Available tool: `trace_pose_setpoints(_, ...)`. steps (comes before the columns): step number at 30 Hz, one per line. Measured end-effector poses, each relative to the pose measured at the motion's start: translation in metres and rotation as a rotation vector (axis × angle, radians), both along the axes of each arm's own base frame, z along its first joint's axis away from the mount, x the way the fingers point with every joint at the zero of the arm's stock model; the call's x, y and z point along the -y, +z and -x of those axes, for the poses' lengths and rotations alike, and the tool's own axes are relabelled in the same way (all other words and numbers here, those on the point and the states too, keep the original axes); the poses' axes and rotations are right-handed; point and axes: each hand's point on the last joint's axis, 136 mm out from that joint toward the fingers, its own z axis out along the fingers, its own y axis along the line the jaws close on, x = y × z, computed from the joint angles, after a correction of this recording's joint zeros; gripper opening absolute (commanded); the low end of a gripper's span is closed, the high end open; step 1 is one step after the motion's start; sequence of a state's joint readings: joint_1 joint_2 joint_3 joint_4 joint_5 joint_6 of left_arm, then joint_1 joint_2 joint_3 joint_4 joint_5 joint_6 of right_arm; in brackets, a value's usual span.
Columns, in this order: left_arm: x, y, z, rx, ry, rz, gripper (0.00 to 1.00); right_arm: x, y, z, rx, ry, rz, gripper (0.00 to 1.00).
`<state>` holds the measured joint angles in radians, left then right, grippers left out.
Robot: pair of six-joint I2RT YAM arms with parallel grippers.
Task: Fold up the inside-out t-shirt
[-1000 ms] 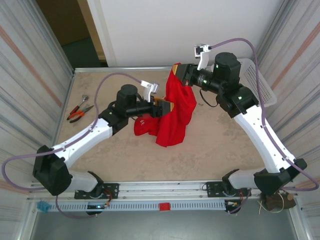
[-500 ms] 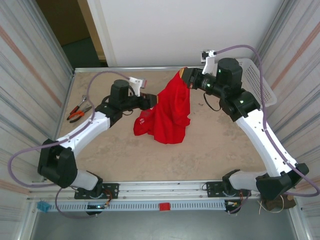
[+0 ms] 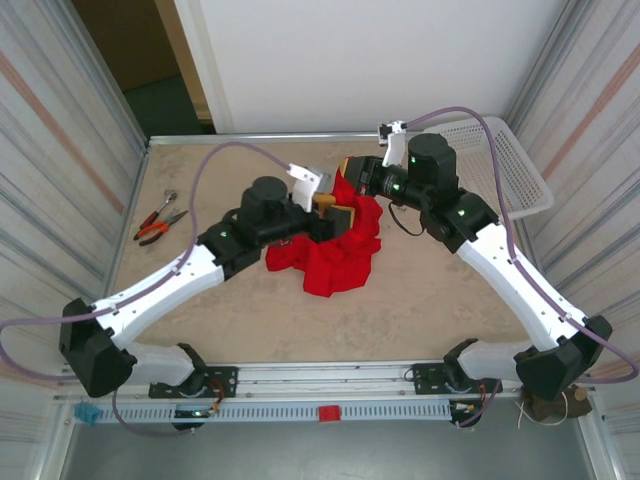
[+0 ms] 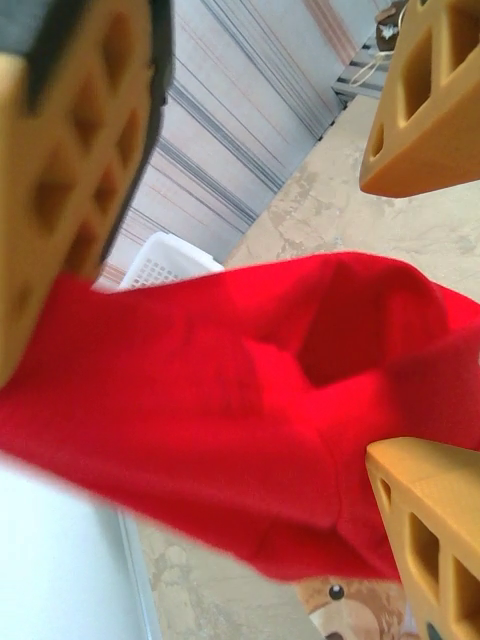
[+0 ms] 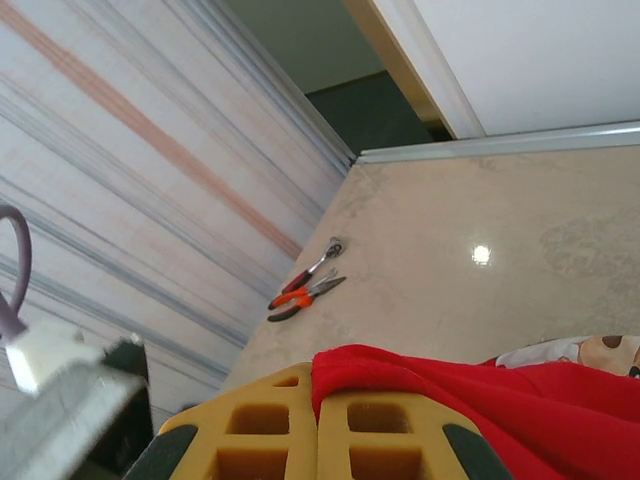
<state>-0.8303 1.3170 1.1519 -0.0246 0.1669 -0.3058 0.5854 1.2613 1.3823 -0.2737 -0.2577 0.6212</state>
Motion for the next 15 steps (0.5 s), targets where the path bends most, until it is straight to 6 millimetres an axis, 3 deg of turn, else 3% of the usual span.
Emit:
trace_pose_setpoints(4,0.008,-0.018,-0.013,-0.001,0.069,-0.037,0.63,0.000,0.001,-0.001,0.006,-0.010,-0.001,0.00)
trace_pose_setpoints(6,0.007,-0.029,-0.022,-0.010,0.107,-0.062,0.57,0.000,0.002,0.000,0.006,-0.013,-0.003,0.00)
trace_pose_setpoints(9,0.005,-0.049,-0.037,-0.036,0.154,-0.100,0.37,0.002,0.005,0.001,0.008,-0.016,-0.011,0.00)
trace_pose_setpoints(12,-0.001,-0.062,-0.051,-0.065,0.186,-0.114,0.05,0.004,0.009,0.003,0.009,-0.023,-0.023,0.00)
trace_pose_setpoints(13,-0.004,-0.063,-0.055,-0.068,0.192,-0.115,0.00,0.005,0.010,0.004,0.011,-0.024,-0.027,0.00)
trace_pose_setpoints(15,-0.008,-0.060,-0.060,-0.075,0.190,-0.102,0.00,0.008,0.011,0.002,0.011,-0.033,-0.029,0.00)
